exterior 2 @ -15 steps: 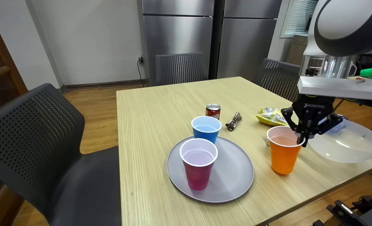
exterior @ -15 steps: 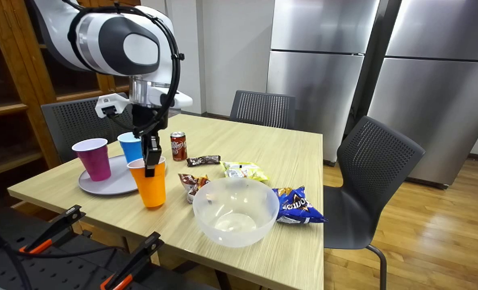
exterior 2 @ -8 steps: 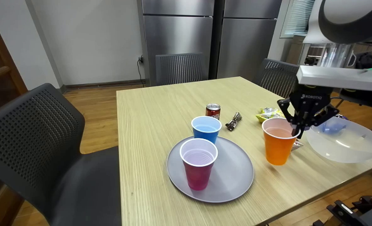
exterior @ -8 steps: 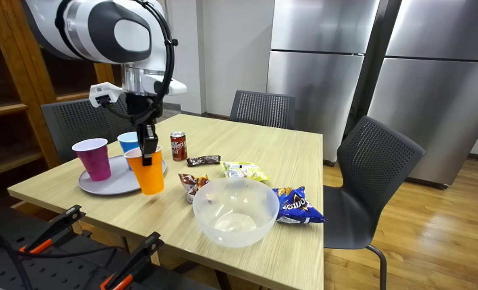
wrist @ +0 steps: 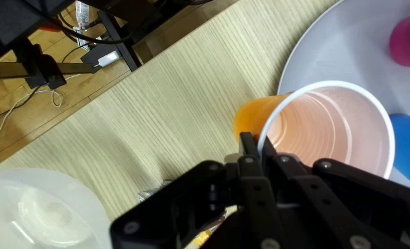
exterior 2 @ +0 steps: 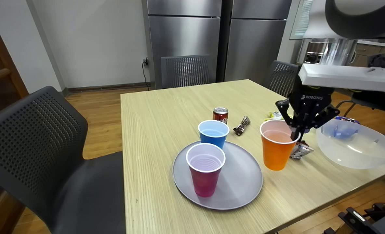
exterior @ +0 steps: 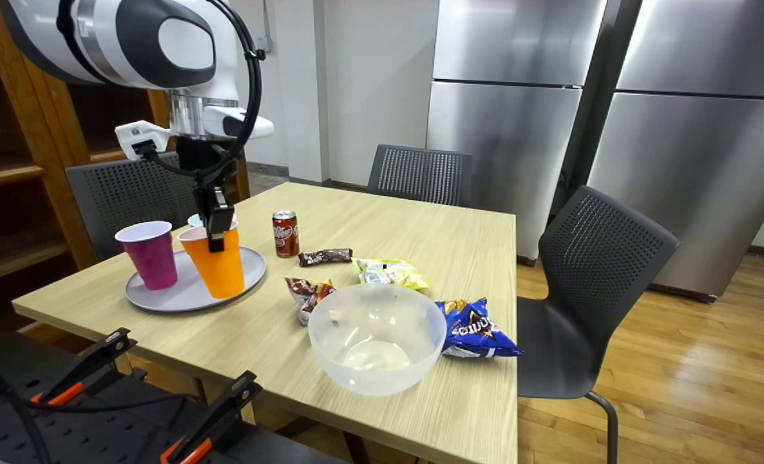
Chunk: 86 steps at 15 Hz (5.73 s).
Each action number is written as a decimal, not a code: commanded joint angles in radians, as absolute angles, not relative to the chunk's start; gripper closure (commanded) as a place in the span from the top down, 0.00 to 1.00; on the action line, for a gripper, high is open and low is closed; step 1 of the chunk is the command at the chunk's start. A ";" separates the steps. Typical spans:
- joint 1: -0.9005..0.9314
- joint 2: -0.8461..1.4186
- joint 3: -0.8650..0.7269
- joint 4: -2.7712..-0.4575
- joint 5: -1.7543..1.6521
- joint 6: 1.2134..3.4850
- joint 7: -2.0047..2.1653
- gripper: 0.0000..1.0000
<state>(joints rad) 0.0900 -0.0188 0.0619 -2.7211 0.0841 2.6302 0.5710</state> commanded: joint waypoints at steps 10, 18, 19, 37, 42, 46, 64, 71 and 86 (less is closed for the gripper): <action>0.159 0.079 0.133 -2.614 0.060 2.594 0.600 0.01; 0.199 0.185 0.119 -2.517 0.065 2.577 0.597 0.01; 0.203 0.196 0.117 -2.506 0.065 2.573 0.598 0.01; 0.215 0.231 0.095 -2.461 0.083 2.561 0.591 0.79; 0.213 0.195 0.085 -2.484 0.076 2.571 0.600 1.00; 0.208 0.153 0.068 -2.502 0.068 2.584 0.615 1.00; 0.112 0.138 -0.014 -2.427 0.071 2.553 0.660 1.00; 0.034 0.208 -0.061 -2.312 0.093 2.519 0.587 1.00; -0.047 0.477 -0.121 -1.951 0.157 2.358 0.515 1.00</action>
<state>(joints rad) -0.0311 0.4060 -0.1179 -2.0594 0.1290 2.4383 0.5425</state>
